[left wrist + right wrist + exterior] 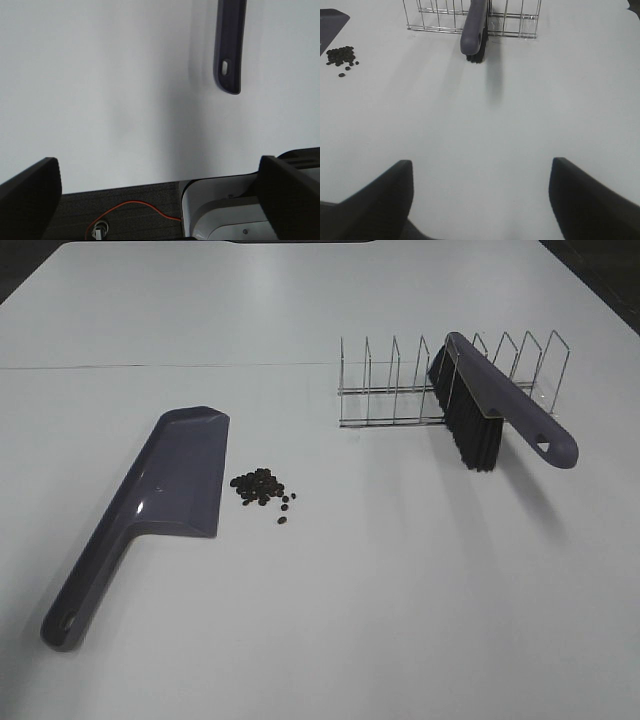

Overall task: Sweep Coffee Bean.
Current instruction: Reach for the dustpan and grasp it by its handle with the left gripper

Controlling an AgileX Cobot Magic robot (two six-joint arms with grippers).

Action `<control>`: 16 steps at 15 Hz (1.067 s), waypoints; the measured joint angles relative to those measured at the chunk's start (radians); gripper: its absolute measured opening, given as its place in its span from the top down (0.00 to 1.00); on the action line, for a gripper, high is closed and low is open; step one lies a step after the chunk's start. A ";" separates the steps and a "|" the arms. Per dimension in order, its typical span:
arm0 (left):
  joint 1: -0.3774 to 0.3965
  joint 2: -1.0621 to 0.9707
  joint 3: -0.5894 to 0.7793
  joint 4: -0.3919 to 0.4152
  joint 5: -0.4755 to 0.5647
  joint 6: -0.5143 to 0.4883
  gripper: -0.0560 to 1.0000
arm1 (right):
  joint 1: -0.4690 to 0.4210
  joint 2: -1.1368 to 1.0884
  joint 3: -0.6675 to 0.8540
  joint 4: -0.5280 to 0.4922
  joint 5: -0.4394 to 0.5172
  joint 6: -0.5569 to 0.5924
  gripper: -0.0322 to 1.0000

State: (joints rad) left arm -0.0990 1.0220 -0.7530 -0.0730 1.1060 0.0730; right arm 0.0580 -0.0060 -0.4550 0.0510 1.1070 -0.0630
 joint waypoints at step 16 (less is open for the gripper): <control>-0.201 0.760 -0.185 -0.014 -0.479 -0.172 0.16 | 0.000 0.000 0.000 0.000 0.000 0.000 0.33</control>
State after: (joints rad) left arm -0.3000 1.7820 -0.9380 -0.0870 0.6270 -0.0990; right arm 0.0580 -0.0060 -0.4550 0.0510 1.1070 -0.0630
